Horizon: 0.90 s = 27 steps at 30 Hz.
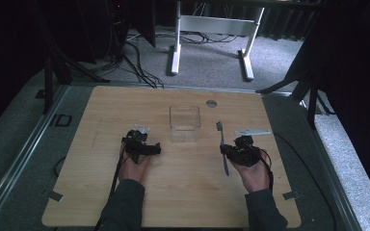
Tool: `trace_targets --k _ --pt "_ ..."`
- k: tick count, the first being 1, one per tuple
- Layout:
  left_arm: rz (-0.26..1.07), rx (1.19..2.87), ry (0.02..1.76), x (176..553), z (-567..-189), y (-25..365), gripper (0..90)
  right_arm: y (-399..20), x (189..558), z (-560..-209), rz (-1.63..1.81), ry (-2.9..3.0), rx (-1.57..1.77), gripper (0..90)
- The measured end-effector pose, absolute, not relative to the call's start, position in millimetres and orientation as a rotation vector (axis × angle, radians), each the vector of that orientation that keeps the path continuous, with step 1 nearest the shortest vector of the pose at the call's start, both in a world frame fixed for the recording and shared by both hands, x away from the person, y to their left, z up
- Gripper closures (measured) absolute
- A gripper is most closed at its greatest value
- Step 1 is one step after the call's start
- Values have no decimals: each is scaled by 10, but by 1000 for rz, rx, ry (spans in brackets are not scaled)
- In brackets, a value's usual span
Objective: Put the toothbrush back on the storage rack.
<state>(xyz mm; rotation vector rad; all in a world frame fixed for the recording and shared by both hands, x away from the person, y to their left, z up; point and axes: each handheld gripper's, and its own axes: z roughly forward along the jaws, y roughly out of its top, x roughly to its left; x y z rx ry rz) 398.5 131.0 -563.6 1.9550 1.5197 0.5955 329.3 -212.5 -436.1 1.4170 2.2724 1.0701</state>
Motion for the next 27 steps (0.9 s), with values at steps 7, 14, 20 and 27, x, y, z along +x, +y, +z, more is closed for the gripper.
trace_targets --k 7,14,20,27 --pt "596 1955 1520 3985 -5636 1310 15 -2102 3300 -4348 1095 2261 1404 820" --pt "596 1953 1520 3986 -5637 1309 15 -2075 3310 -4345 1114 2258 1401 820" --pt "596 1954 1520 3985 -5637 1309 15 -2052 3311 -4327 1134 2246 1392 820" --pt "596 1953 1520 3986 -5637 1309 15 -2042 3317 -4296 1150 2230 1387 820"
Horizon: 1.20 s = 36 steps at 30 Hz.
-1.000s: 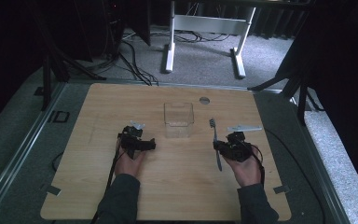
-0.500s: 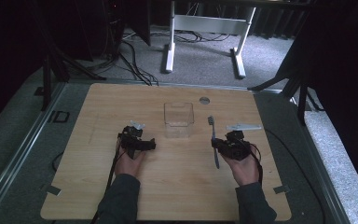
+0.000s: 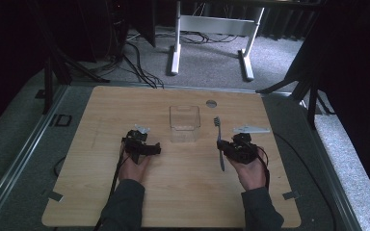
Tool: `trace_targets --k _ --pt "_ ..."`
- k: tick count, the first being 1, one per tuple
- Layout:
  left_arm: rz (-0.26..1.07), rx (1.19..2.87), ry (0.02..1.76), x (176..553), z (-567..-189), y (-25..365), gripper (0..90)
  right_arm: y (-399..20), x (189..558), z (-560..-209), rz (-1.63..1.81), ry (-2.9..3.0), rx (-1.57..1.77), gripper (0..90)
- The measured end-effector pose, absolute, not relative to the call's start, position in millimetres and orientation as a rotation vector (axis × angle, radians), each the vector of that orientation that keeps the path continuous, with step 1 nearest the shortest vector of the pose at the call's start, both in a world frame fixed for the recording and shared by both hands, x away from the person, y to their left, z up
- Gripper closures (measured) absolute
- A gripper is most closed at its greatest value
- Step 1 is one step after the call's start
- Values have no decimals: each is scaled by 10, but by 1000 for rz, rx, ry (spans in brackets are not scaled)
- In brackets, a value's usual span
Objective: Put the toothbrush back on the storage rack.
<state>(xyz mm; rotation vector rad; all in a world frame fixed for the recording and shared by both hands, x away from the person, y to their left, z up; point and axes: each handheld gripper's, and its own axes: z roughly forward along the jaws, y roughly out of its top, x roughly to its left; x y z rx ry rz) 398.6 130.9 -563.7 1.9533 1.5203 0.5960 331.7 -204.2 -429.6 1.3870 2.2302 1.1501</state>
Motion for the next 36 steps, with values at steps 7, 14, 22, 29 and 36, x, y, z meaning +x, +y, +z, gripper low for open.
trace_targets --k 7,14,22,29,36 --pt "596 1953 1520 3986 -5637 1309 15 -2037 3322 -4276 1163 2215 1388 820" --pt "596 1954 1520 3987 -5637 1308 15 -2026 3331 -4268 1166 2218 1382 820" --pt "596 1954 1520 3987 -5637 1309 15 -2011 3339 -4254 1174 2212 1380 820" --pt "596 1954 1519 3987 -5637 1309 15 -1980 3356 -4260 1187 2208 1375 820" --pt "596 1954 1519 3987 -5637 1309 15 -1977 3369 -4254 1208 2183 1378 820"
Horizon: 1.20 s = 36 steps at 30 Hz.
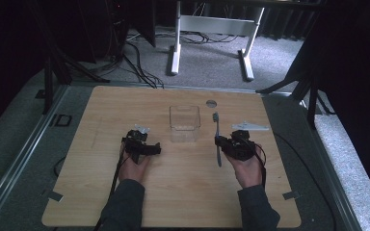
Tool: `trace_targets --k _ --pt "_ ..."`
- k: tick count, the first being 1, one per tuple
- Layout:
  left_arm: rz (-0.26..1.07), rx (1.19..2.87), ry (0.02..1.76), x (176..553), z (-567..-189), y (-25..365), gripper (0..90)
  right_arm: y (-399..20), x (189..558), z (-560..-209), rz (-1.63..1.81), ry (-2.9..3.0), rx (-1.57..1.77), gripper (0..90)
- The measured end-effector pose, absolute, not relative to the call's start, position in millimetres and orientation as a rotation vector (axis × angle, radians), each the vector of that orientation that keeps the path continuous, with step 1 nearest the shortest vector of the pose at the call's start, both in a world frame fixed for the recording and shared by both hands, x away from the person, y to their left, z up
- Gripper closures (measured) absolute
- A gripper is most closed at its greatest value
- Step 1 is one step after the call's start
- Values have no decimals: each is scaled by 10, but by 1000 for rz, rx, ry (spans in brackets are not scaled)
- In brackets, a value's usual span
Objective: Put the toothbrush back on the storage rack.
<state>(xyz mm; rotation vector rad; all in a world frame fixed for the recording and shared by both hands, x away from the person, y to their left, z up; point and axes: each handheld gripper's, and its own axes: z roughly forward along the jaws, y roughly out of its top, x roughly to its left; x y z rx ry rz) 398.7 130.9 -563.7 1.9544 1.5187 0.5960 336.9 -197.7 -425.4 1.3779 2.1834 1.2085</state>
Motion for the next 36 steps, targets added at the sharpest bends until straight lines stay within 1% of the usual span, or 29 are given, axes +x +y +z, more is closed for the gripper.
trace_targets --k 19,36 --pt "596 1953 1519 3989 -5637 1308 15 -1941 3451 -4268 1332 2150 1395 820" --pt "596 1951 1520 3990 -5638 1306 15 -1793 3488 -4207 1381 2118 1352 820"
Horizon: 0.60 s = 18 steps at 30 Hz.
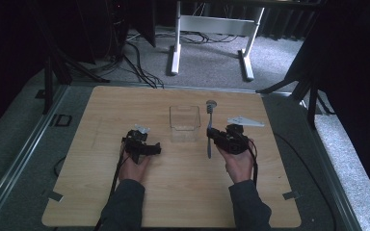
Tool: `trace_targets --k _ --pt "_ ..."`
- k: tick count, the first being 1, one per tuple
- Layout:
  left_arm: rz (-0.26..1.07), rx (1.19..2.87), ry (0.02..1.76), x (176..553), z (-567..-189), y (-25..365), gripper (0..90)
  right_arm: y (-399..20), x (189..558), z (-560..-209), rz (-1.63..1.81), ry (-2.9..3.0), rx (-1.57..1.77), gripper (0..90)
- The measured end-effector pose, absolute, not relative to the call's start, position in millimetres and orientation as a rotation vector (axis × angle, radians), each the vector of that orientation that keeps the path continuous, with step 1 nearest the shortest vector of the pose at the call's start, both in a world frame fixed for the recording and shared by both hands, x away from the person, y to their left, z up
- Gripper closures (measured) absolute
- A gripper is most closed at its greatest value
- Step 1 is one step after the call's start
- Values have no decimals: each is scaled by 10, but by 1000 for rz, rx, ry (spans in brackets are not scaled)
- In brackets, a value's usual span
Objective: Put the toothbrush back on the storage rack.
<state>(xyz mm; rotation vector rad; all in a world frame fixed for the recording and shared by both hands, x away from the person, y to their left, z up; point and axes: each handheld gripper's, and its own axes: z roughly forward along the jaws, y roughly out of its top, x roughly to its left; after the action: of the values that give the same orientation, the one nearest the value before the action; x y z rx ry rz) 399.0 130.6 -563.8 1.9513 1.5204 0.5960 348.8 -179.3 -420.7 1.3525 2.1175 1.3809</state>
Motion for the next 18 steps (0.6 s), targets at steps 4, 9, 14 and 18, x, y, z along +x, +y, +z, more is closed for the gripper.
trace_targets --k 4,9,14,18 --pt "596 1951 1521 3990 -5638 1306 15 -1775 3503 -4206 1387 2110 1345 820" --pt "596 1951 1520 3990 -5637 1306 15 -1754 3524 -4197 1397 2102 1339 820" --pt "596 1951 1521 3990 -5638 1306 15 -1739 3544 -4204 1393 2096 1330 820" --pt "596 1951 1520 3990 -5638 1305 15 -1738 3561 -4207 1396 2089 1330 820"
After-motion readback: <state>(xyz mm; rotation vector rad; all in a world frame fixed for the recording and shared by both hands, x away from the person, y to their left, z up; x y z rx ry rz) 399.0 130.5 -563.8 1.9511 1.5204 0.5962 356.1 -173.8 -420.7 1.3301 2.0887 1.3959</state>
